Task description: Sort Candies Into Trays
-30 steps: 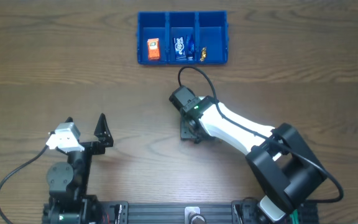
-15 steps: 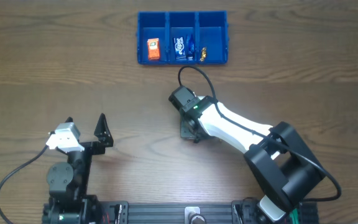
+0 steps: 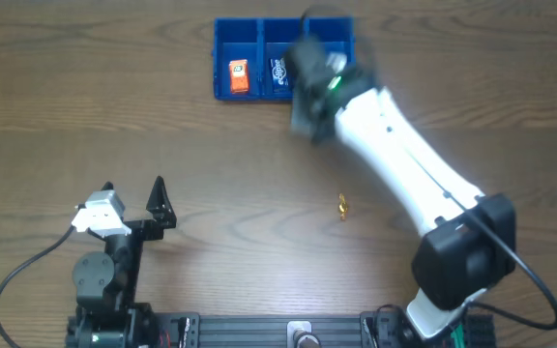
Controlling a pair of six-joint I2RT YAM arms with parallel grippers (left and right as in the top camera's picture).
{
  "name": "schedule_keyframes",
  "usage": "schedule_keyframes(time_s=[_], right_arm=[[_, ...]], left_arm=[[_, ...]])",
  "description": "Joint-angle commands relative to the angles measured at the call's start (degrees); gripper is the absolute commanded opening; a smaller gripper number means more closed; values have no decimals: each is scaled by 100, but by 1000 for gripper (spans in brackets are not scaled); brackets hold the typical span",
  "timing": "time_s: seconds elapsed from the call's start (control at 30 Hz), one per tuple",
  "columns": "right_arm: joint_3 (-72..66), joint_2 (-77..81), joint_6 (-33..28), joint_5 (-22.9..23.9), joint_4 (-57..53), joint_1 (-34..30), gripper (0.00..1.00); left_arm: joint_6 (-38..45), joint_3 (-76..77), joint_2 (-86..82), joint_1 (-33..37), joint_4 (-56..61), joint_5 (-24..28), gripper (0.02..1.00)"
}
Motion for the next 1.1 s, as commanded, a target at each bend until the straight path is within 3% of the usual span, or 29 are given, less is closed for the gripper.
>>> schedule_keyframes(time_s=[0.03, 0.17, 0.43, 0.53, 0.6, 0.8, 0.93, 0.97, 1.1], right_arm=[[1805, 1104, -872, 319, -7, -623, 159], [2520, 1932, -1010, 317, 90, -780, 174], [2527, 2461, -1029, 208, 577, -940, 202], [2527, 2461, -1027, 205, 632, -940, 237], [2527, 2461, -1029, 186, 643, -955, 364], [2470, 2352, -1078, 166, 564, -1005, 378], [1329, 1423, -1106, 168, 960, -975, 443], [920, 1113, -1115, 168, 1115, -955, 518], [-1416, -658, -1049, -28, 1467, -778, 627]], left_arm=[[61, -181, -35, 22, -70, 55, 998], [61, -181, -35, 22, -70, 55, 998], [61, -181, -35, 22, -70, 55, 998], [61, -181, -35, 22, -70, 55, 998], [61, -181, -35, 22, -70, 55, 998], [61, -181, -35, 22, -70, 55, 998], [61, -181, -35, 22, -70, 55, 998], [61, -181, -35, 22, -70, 55, 998], [61, -181, -35, 22, -70, 55, 996]])
